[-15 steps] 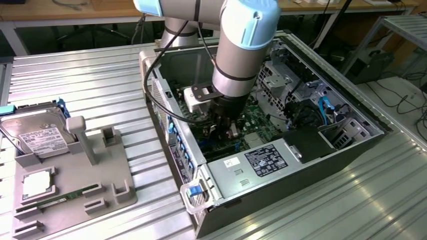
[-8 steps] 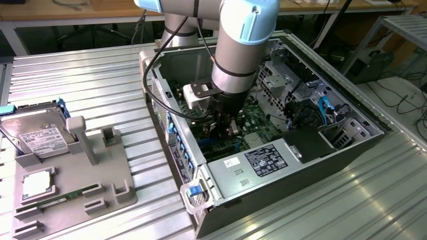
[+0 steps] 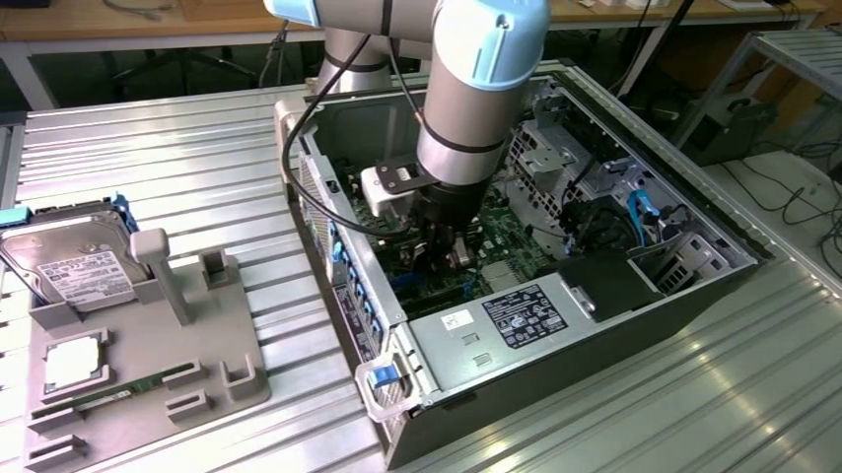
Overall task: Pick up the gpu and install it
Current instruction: 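Insert the gpu into the slot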
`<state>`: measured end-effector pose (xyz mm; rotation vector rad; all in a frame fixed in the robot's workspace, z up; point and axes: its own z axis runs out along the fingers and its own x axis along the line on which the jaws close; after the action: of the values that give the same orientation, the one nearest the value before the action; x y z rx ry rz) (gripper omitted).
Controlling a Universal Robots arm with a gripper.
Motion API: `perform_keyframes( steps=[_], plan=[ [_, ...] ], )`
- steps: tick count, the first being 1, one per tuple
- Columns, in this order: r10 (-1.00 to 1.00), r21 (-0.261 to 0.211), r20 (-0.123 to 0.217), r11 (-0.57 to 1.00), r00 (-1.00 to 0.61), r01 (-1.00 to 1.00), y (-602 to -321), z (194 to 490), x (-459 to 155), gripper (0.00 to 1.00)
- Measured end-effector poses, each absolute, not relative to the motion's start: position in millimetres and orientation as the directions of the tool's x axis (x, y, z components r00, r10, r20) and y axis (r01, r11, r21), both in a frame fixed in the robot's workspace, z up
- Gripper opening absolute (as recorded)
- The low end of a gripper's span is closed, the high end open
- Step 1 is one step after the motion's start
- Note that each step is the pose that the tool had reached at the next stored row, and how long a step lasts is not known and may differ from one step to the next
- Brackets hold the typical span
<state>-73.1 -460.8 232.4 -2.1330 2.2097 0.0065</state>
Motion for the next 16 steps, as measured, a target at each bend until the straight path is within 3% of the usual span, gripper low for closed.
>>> perform_keyframes(
  steps=[16],
  plan=[
    [-0.998, -0.046, -0.054, 0.018, -0.015, -0.999, -459.9, 228.8, -73.0, 0.28]
  ],
)
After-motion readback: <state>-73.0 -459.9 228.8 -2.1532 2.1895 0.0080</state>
